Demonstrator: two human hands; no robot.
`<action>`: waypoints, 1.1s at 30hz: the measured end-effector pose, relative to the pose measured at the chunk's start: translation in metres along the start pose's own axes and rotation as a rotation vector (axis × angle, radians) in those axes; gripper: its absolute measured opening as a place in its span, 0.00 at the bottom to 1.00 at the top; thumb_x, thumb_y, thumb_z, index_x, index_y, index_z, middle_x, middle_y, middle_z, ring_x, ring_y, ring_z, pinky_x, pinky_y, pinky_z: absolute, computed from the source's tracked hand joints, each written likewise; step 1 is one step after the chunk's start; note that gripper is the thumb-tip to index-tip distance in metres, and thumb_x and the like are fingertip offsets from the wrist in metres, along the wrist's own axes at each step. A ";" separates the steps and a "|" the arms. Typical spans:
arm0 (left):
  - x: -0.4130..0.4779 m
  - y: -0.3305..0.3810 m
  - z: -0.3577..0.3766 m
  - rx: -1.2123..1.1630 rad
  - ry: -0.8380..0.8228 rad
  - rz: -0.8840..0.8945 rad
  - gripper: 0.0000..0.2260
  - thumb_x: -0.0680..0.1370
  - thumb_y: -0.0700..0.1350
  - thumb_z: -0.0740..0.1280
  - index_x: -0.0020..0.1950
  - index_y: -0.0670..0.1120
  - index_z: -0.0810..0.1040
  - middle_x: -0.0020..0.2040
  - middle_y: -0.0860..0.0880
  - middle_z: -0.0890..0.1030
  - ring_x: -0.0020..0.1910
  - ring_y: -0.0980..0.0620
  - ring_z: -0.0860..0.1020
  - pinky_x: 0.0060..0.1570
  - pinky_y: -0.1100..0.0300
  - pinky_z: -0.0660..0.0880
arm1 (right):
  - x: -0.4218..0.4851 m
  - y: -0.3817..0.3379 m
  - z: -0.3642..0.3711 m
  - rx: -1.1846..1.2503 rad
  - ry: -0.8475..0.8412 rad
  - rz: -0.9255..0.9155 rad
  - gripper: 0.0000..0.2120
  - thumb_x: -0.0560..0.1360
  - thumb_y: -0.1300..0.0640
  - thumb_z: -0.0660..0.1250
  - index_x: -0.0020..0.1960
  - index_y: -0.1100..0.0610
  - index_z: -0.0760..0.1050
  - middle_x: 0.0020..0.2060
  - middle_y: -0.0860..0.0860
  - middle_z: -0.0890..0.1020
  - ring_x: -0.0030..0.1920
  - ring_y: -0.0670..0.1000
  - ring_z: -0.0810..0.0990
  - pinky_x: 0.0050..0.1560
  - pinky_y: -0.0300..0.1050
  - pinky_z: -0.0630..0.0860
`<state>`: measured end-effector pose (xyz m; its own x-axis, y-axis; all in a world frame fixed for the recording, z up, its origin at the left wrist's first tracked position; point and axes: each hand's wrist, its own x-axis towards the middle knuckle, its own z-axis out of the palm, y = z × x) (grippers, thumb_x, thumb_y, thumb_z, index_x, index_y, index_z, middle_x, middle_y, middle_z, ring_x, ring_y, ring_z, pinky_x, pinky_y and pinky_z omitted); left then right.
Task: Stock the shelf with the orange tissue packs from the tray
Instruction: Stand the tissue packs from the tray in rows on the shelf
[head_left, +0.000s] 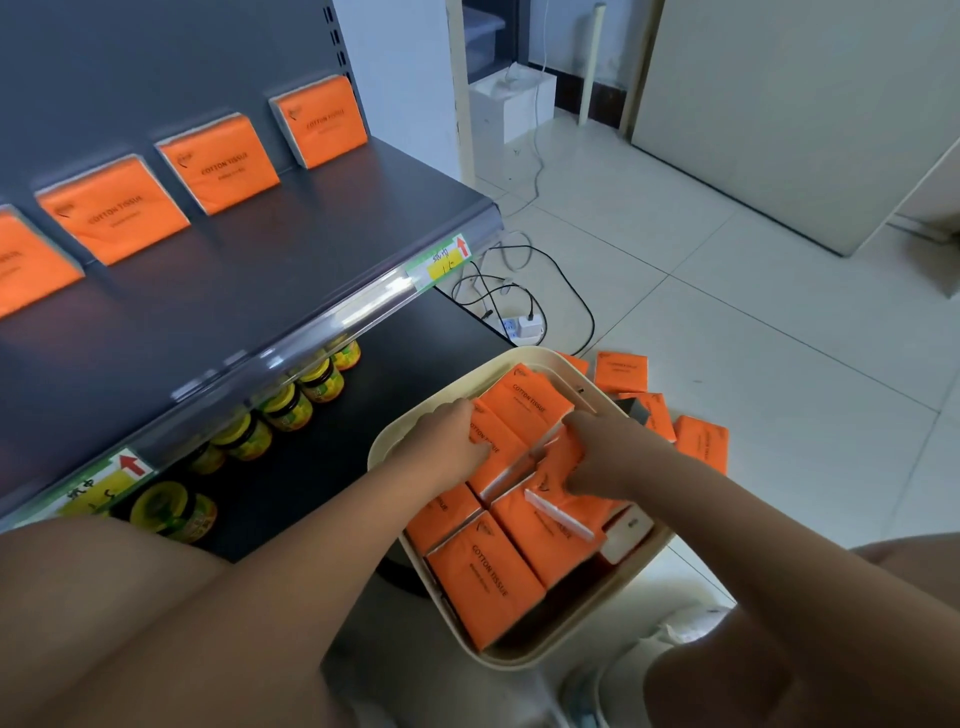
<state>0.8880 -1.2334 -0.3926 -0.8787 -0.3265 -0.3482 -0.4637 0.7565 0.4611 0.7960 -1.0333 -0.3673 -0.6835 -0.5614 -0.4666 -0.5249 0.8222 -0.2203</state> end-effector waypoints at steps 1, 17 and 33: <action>0.002 -0.001 0.002 0.005 -0.009 -0.005 0.05 0.79 0.50 0.67 0.53 0.56 0.74 0.46 0.55 0.82 0.43 0.55 0.82 0.47 0.51 0.82 | 0.001 0.001 0.002 0.024 -0.026 0.018 0.31 0.68 0.49 0.75 0.69 0.48 0.69 0.60 0.43 0.75 0.53 0.48 0.76 0.49 0.44 0.80; 0.024 -0.017 0.010 0.019 -0.064 -0.131 0.20 0.78 0.50 0.71 0.66 0.51 0.69 0.54 0.51 0.78 0.50 0.50 0.79 0.52 0.47 0.81 | 0.023 0.006 0.017 0.172 0.020 0.090 0.52 0.53 0.45 0.83 0.73 0.43 0.63 0.55 0.46 0.78 0.51 0.51 0.80 0.46 0.52 0.84; 0.014 -0.007 -0.039 -0.376 0.173 -0.198 0.19 0.71 0.49 0.80 0.55 0.48 0.76 0.48 0.50 0.80 0.46 0.52 0.80 0.39 0.56 0.75 | 0.017 -0.015 -0.029 0.713 -0.116 0.083 0.18 0.66 0.51 0.80 0.52 0.58 0.84 0.48 0.57 0.87 0.50 0.58 0.86 0.56 0.57 0.83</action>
<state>0.8749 -1.2651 -0.3688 -0.7601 -0.5580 -0.3330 -0.6055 0.4223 0.6746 0.7772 -1.0580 -0.3474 -0.6276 -0.5135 -0.5852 0.0117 0.7454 -0.6666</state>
